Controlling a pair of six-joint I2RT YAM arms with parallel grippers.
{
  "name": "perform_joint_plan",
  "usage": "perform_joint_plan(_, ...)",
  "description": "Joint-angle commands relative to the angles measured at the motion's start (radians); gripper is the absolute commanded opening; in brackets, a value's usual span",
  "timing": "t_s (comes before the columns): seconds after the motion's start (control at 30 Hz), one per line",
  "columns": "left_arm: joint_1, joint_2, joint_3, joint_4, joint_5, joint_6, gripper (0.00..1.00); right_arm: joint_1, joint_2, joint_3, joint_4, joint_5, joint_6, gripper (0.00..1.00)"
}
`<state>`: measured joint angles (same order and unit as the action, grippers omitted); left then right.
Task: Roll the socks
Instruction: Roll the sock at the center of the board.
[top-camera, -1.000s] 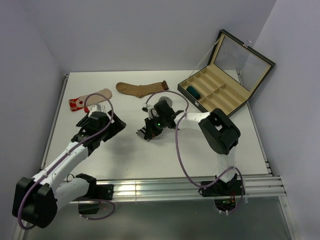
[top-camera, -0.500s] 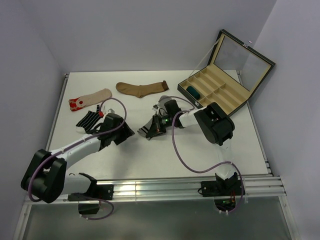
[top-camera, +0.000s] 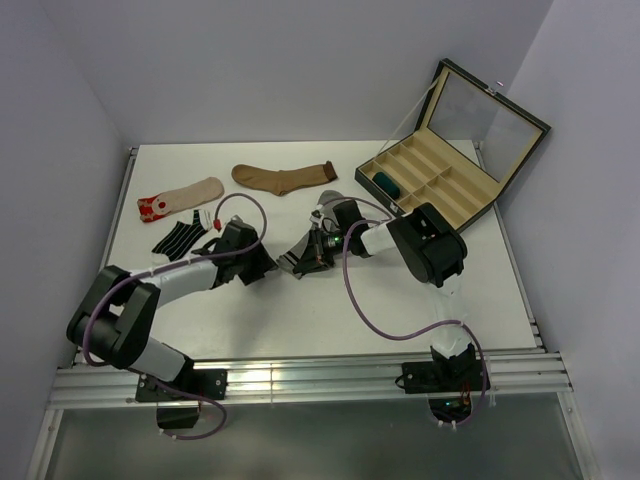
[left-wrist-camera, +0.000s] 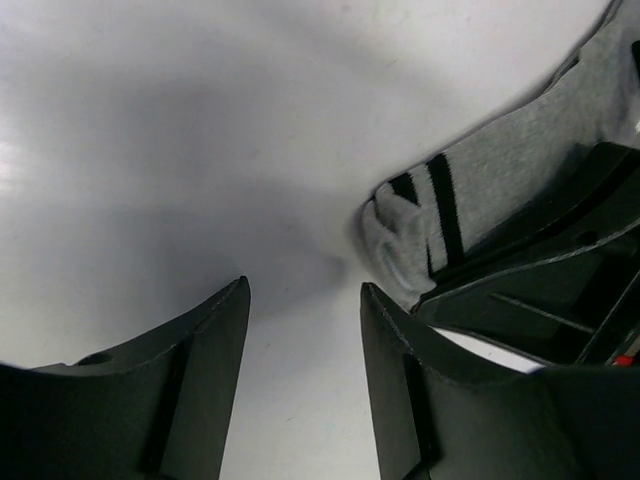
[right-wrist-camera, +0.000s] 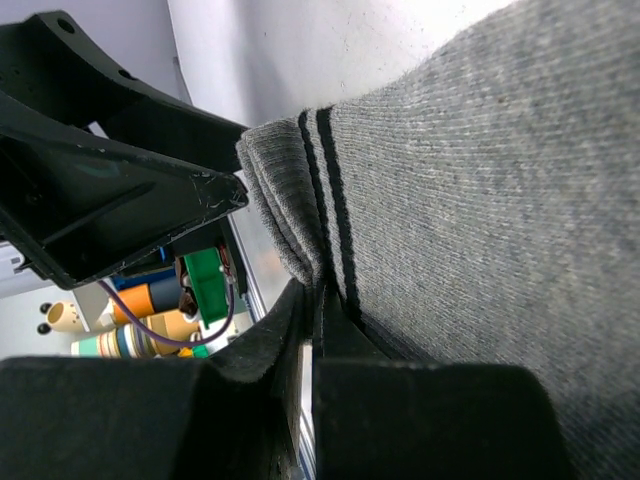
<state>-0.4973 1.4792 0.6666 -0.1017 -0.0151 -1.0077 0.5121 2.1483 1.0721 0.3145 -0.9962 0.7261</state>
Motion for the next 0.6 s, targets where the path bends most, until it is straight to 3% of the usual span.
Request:
perform_joint_plan(0.0,-0.007,0.046,0.025,0.026,0.006,0.011,0.54,-0.007,0.010,0.005,-0.025,0.034,-0.022,0.00)
perform_joint_plan(0.27,-0.012,0.121,0.068,0.031,0.003,0.012,0.49,-0.007,0.016,0.008,-0.023,0.034,-0.016,0.00)
perform_joint_plan(0.57,-0.020,0.223,0.133,-0.021,-0.009,0.023,0.30,-0.006,-0.010,0.028,-0.107,0.083,-0.077,0.02)
